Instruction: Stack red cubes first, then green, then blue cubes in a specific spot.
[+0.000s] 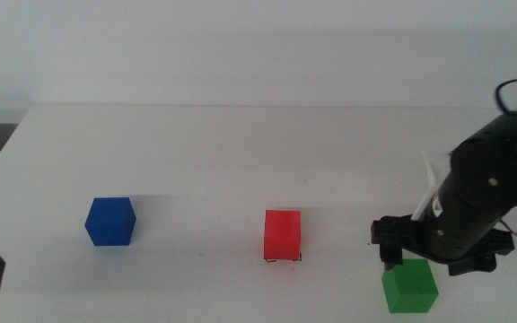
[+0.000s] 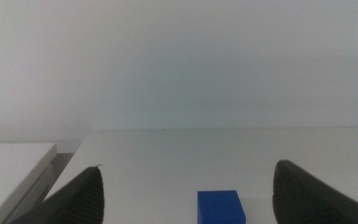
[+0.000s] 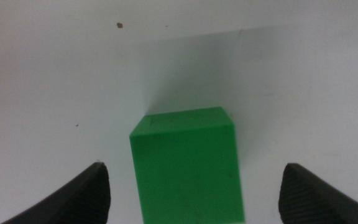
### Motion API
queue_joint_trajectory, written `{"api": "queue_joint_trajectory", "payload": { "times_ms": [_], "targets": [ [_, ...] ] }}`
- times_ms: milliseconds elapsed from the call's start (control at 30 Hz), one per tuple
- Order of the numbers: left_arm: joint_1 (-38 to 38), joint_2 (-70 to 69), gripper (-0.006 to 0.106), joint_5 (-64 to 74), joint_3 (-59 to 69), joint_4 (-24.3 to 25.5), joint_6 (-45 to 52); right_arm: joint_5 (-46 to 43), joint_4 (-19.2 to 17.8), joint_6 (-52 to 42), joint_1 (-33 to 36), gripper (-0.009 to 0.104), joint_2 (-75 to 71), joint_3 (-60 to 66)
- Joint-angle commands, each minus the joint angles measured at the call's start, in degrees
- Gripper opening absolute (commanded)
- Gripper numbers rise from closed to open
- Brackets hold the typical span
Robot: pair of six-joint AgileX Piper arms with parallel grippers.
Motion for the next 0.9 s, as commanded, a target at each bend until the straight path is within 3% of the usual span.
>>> {"api": "queue_joint_trajectory", "payload": {
  "times_ms": [0, 500, 867],
  "targets": [
    [0.1, -0.2, 0.091, -0.8, 0.0, -0.5, -0.2, -1.4, 0.2, -0.5, -0.6, 0.087, 1.6, 0.4],
    [0.1, -0.2, 0.091, -0.8, 0.0, -0.5, -0.2, -4.7, 0.2, -0.5, -0.6, 0.082, 8.3, 0.8],
    [0.1, -0.2, 0.091, -0.8, 0.0, -0.5, -0.2, -2.9, 0.5, -0.5, -0.5, 0.050, 8.9, 0.8]
  ]
}}
